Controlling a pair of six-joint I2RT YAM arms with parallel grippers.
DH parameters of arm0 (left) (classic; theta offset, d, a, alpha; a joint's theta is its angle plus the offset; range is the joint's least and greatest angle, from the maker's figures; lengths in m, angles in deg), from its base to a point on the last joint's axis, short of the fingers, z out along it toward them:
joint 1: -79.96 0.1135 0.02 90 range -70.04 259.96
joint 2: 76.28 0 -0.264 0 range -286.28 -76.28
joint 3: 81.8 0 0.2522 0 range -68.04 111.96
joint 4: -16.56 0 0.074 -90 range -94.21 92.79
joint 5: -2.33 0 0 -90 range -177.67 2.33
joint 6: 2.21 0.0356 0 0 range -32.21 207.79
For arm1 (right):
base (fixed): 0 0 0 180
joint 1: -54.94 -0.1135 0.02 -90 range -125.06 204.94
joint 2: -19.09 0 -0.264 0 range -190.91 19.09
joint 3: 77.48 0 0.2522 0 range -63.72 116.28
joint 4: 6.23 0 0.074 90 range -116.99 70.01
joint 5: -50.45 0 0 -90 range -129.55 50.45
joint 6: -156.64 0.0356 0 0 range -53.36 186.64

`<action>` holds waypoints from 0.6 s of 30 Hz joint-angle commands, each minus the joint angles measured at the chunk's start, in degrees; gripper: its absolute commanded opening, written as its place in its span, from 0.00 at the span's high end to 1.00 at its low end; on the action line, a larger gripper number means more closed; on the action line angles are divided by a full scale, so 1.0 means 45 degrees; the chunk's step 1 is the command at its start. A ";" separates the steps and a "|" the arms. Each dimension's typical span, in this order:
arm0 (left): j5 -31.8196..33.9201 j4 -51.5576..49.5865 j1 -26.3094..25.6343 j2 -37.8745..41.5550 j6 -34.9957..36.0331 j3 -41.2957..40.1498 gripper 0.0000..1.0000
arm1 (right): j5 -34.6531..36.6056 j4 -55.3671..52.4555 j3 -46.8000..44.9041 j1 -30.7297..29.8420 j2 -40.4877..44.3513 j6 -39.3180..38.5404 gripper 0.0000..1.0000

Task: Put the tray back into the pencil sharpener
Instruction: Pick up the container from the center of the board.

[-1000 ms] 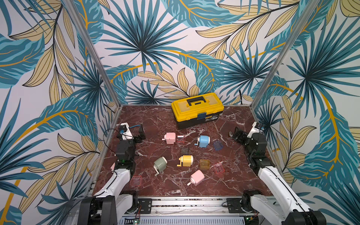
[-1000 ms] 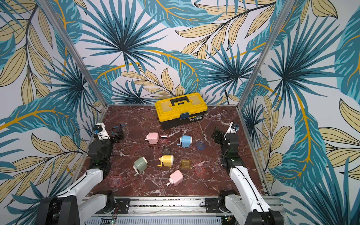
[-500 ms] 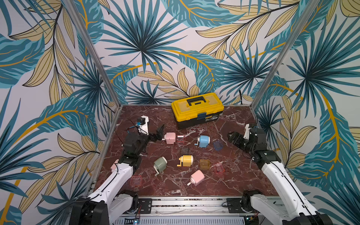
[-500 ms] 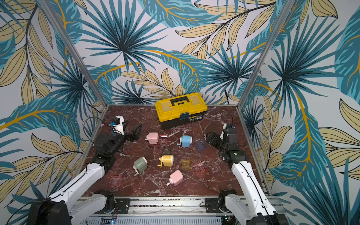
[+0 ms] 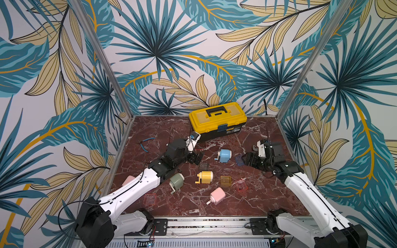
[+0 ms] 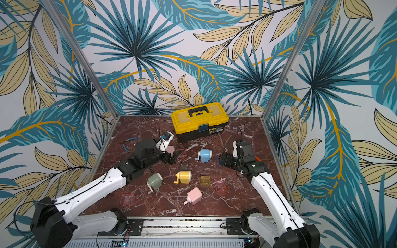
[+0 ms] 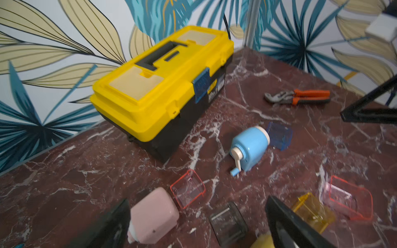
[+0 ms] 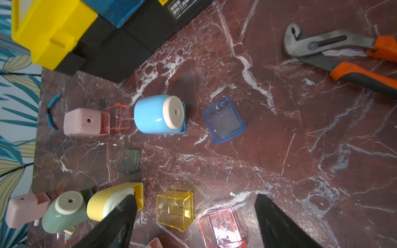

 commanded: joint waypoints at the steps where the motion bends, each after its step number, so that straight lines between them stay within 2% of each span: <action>1: 0.0823 -0.3410 -0.0425 -0.0197 0.0718 0.0923 0.00 | -0.0050 -0.0632 0.0028 -0.0799 -0.0326 -0.0420 0.14; 8: -0.0752 -0.4184 -0.0497 0.0553 0.1059 0.0015 0.00 | 0.1384 -0.1812 0.0303 -0.2698 -0.1299 0.0774 0.28; 14: -0.1942 -0.4334 -0.0498 0.1136 0.1336 -0.0584 0.01 | 0.1796 -0.2053 0.0830 -0.4192 -0.2563 0.2510 0.48; 18: -0.3014 -0.4338 -0.0278 0.1458 0.1682 -0.1069 0.01 | 0.2425 -0.2131 0.1566 -0.5160 -0.3773 0.3062 0.51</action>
